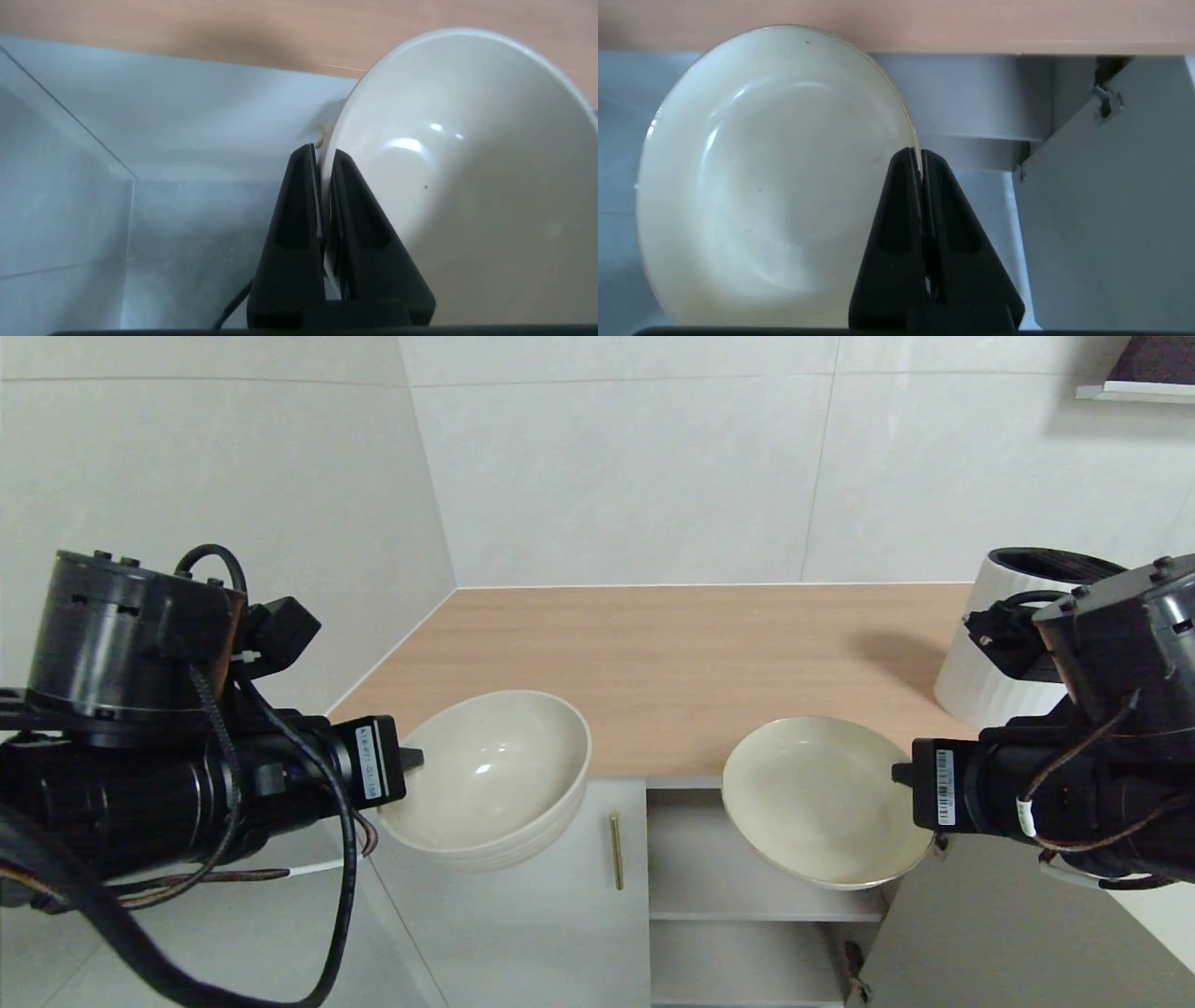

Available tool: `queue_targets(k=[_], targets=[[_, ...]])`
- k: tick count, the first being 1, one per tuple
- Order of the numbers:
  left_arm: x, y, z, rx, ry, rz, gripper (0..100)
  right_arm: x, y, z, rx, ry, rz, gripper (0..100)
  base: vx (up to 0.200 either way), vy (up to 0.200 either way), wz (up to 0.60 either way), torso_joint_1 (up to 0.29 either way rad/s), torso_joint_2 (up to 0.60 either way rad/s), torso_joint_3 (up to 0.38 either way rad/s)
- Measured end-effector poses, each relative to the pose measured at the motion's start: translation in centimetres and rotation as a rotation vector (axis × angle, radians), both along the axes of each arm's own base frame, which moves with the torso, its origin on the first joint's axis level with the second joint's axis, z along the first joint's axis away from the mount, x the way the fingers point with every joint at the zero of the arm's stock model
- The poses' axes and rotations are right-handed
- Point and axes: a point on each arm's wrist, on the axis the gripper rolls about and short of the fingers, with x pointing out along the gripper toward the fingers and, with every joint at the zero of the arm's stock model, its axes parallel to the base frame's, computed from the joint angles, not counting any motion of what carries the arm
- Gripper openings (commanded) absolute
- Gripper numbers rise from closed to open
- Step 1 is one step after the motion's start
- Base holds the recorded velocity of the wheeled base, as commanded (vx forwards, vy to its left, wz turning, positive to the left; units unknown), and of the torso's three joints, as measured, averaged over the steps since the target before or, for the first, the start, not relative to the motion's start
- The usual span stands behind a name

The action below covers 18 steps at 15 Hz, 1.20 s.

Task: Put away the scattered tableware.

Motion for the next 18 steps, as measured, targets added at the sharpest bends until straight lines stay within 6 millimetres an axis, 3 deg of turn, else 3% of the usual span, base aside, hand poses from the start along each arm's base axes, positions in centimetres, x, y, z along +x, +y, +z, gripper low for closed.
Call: queue_targets(k=[5,18], targets=[[0.2,-0.1,-0.2,0.004,0.007,0.0,0,0.3,0.2,-0.6,-0.017,0.018,0.0,0,0.0,0.0,0.0,-0.046,0.12,0.074],[0.6,-0.3,-0.7,0.015,0.027,0.001,0,1.3,1.2,-2.7,-0.074,0.085,0.003,0,0.0,0.0,0.0,-0.141,0.46,0.312]])
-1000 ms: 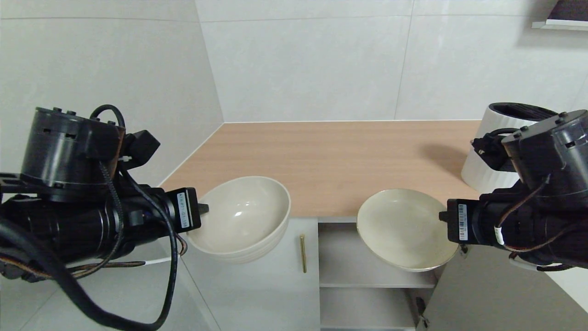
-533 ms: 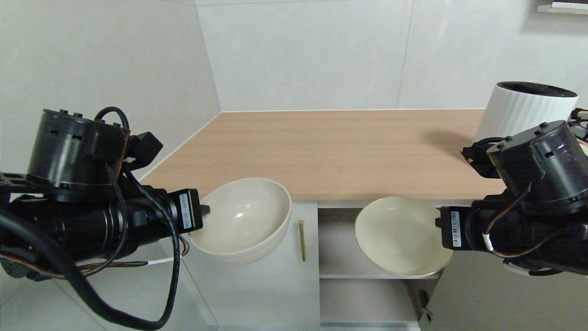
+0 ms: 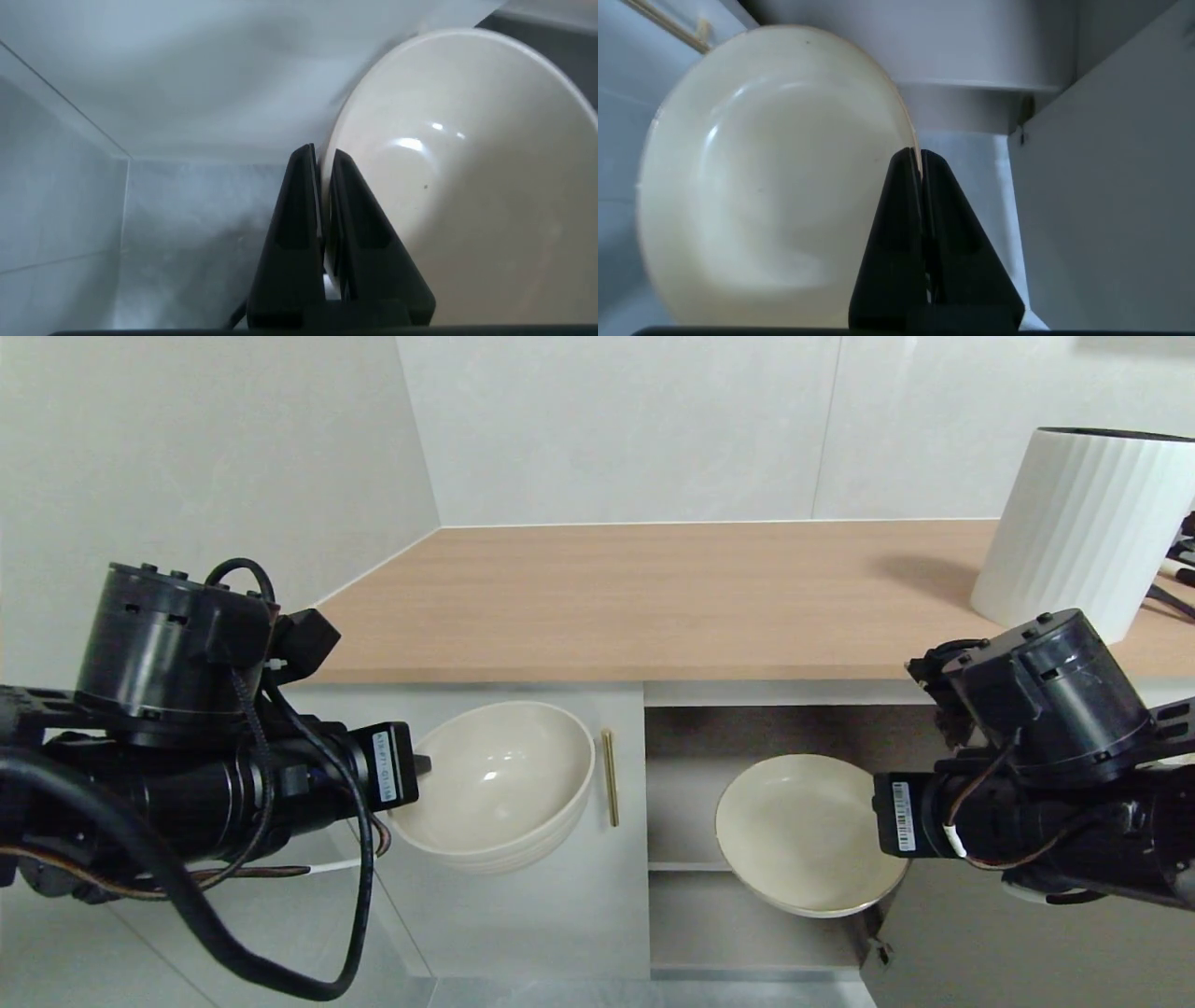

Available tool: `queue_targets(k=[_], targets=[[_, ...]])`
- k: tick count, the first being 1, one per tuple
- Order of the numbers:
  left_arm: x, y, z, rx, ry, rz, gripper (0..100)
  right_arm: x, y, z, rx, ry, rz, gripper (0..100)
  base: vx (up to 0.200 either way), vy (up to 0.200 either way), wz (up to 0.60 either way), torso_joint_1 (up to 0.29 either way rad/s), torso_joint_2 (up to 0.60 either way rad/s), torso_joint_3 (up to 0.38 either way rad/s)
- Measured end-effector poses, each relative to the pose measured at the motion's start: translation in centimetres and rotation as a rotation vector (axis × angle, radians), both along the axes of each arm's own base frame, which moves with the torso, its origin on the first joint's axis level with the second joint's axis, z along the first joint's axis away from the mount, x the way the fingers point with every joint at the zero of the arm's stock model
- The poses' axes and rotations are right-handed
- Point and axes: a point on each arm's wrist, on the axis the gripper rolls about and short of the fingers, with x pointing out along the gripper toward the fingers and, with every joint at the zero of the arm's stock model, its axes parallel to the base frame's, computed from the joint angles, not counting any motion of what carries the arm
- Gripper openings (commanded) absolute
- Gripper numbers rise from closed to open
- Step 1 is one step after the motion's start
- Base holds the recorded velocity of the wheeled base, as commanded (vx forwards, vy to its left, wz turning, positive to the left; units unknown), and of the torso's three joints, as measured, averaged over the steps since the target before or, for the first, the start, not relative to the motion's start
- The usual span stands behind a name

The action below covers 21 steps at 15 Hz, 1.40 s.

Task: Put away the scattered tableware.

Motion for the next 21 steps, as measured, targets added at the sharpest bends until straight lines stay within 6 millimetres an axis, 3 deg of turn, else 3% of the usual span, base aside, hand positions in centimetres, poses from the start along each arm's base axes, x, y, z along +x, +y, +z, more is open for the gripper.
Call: queue_targets(k=[5,14,17,21], targets=[[0.0,0.0,0.0,0.0,0.0,0.0,0,0.1,0.3,-0.7,-0.017,0.02,0.007,0,0.0,0.0,0.0,-0.052,0.41,0.354],[0.1,-0.1,-0.1,0.001,0.004,0.0,0,0.7,0.9,-2.1,-0.035,0.066,-0.003,0,0.0,0.0,0.0,-0.002,0.03,0.03],[0.2,-0.1,-0.2,0.007,0.007,-0.006,0,2.0,1.5,-4.3,-0.059,0.131,-0.032,0,0.0,0.0,0.0,0.0,0.0,0.0],[0.2,-0.1,-0.3,0.004,0.011,-0.018,0,6.4,2.5,-8.3,-0.089,0.156,-0.069,0,0.0,0.0,0.0,0.0,0.0,0.0]])
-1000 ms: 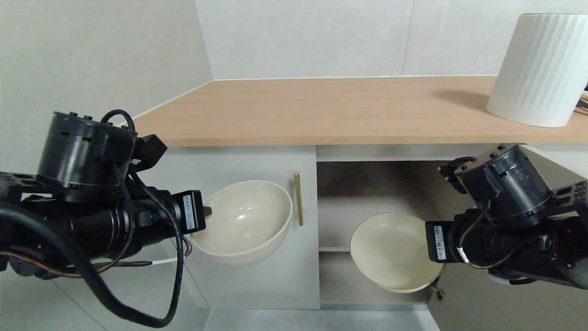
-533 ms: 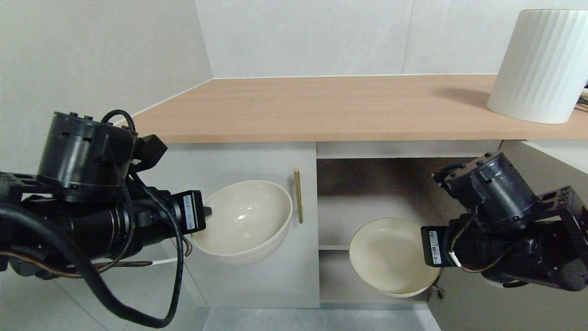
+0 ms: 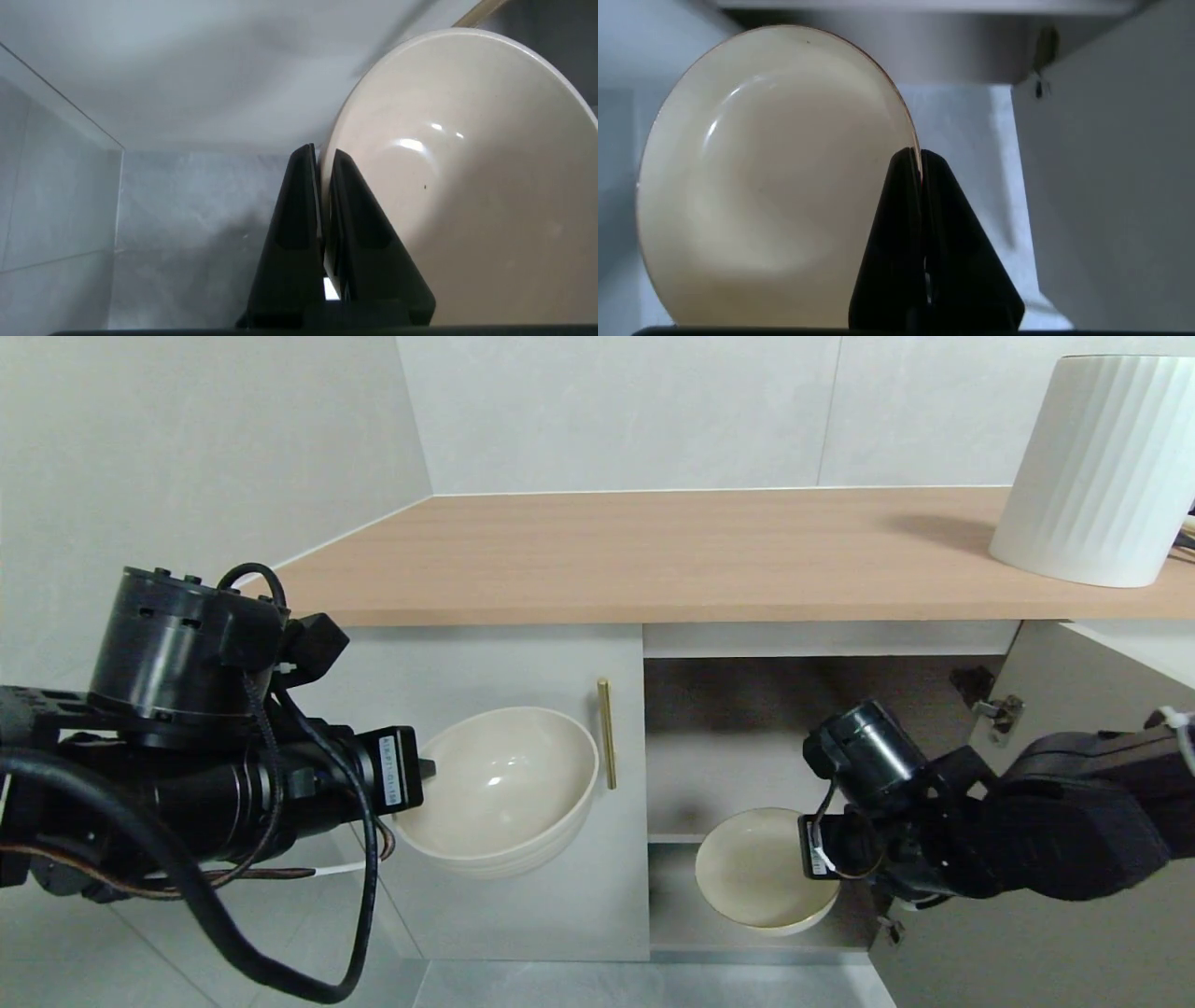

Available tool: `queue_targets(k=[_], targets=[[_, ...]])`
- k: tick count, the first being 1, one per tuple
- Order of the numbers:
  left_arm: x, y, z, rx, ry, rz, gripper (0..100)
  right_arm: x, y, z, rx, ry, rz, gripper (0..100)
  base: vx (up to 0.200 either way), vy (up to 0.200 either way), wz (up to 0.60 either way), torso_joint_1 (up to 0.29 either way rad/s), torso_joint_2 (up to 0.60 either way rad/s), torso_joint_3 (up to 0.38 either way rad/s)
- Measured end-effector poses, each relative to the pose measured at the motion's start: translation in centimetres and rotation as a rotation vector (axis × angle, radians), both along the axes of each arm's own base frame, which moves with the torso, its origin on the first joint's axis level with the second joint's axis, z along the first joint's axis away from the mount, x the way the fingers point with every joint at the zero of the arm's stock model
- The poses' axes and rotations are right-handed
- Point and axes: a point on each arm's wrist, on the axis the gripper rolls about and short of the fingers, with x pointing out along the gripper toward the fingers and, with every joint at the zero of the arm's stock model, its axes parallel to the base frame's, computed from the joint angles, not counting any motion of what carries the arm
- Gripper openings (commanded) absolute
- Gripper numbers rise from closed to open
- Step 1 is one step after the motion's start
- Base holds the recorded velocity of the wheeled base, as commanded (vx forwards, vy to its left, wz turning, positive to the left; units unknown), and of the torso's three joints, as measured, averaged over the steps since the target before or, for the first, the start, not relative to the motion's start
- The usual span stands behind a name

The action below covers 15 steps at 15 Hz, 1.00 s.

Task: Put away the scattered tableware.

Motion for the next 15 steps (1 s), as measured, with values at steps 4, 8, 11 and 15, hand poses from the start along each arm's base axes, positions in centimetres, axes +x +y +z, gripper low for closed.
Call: queue_targets(k=[4,8,11,15], targets=[[-0.7,-0.5,0.5,-0.019,-0.012,-0.051,0,6.2,0.1,-2.7,-0.035,-0.018,-0.042,0,0.0,0.0,0.0,0.0,0.0,0.0],[-1.6,-0.5,1.2,-0.016,-0.044,-0.082,0,12.4,0.8,-5.2,-0.05,-0.053,-0.076,0,0.0,0.0,0.0,0.0,0.0,0.0],[-2.0,-0.6,1.4,-0.011,-0.056,-0.102,0,15.5,-0.3,-8.0,-0.069,-0.038,-0.126,0,0.0,0.0,0.0,0.0,0.0,0.0],[-2.1,-0.8,1.4,-0.012,-0.058,-0.11,0,17.9,-2.2,-10.3,-0.09,-0.039,-0.203,0,0.0,0.0,0.0,0.0,0.0,0.0]])
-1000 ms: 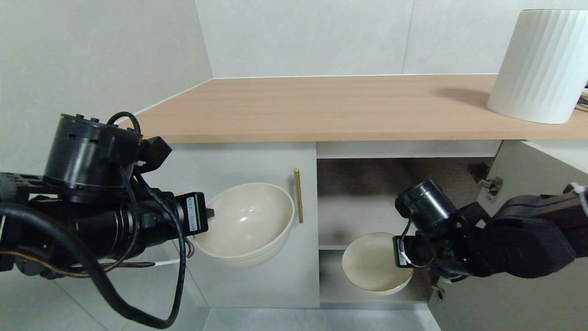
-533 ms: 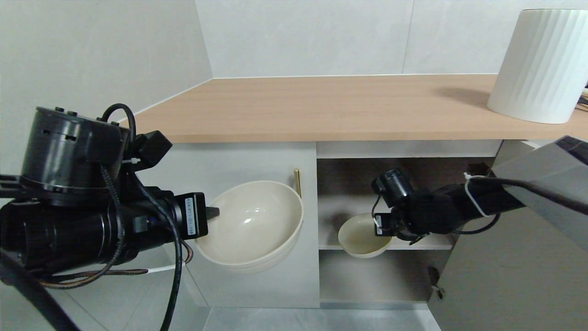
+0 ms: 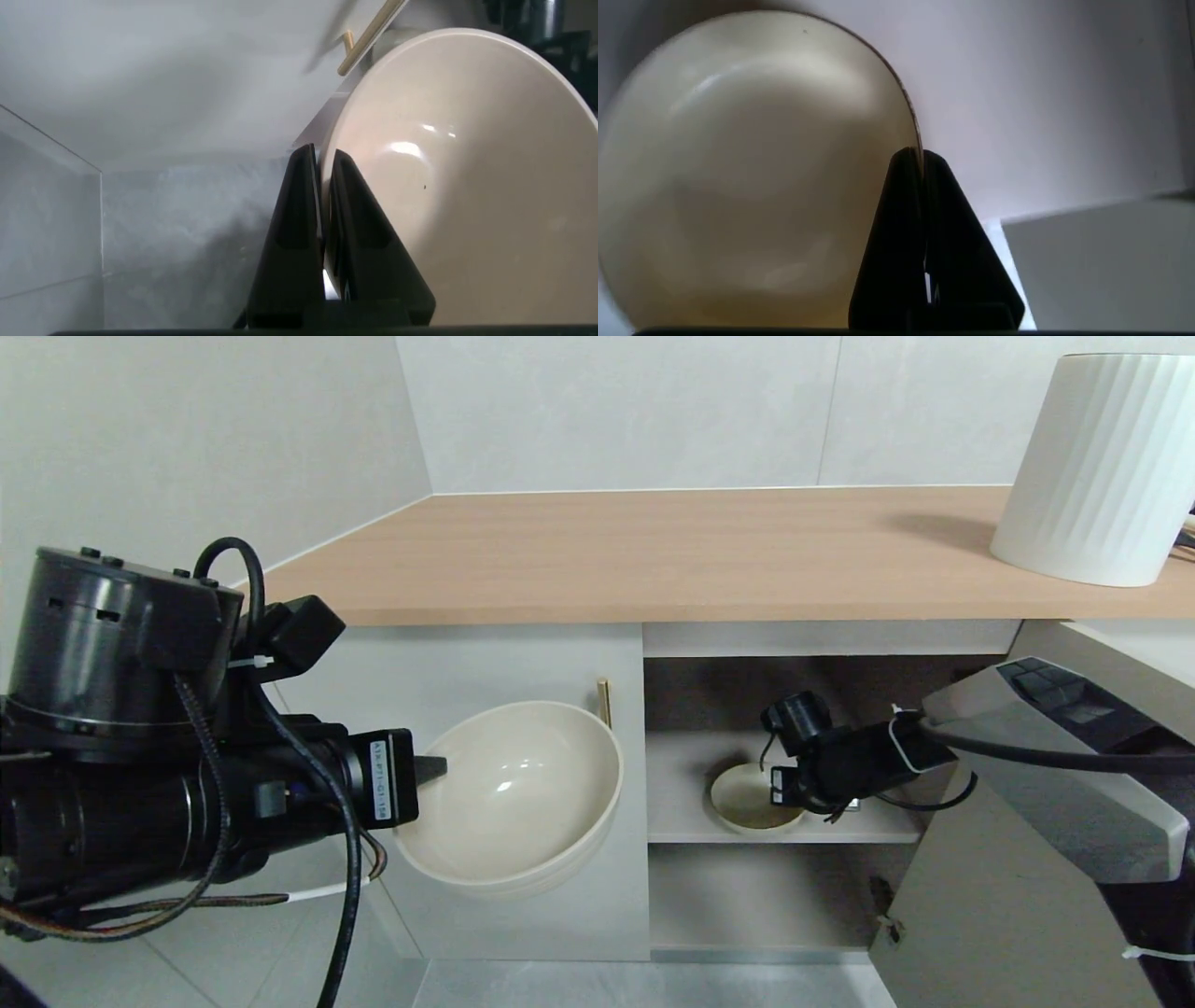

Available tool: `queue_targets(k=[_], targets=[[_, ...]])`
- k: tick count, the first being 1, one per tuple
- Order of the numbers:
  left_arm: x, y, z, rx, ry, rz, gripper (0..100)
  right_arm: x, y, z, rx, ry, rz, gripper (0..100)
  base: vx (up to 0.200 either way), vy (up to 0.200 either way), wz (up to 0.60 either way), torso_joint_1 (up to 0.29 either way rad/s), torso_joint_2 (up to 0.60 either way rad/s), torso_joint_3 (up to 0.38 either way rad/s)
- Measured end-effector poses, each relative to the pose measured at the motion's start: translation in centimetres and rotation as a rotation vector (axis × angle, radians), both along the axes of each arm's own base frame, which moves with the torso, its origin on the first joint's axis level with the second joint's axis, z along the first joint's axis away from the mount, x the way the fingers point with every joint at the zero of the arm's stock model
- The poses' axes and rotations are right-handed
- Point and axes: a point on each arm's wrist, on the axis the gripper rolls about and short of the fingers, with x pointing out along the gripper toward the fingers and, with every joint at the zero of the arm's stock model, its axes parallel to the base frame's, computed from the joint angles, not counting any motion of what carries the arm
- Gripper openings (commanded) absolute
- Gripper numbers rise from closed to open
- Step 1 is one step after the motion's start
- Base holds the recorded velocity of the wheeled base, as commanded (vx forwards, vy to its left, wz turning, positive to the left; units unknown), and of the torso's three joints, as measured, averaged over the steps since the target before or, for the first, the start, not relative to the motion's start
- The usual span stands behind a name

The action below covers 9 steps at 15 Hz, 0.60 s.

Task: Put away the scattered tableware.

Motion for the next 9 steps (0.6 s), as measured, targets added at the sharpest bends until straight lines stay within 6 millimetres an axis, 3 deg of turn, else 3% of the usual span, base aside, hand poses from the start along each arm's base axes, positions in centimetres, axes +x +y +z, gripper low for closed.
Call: queue_targets(k=[3,9], targets=[[-0.1,-0.2,-0.2,0.003,0.005,-0.008,0,1.3,-0.8,-0.6,-0.013,-0.023,-0.044,0,0.0,0.0,0.0,0.0,0.0,0.0],[-0.1,-0.2,-0.2,0.003,0.007,-0.01,0,1.7,-0.9,-1.1,-0.012,-0.025,-0.052,0,0.0,0.0,0.0,0.0,0.0,0.0]])
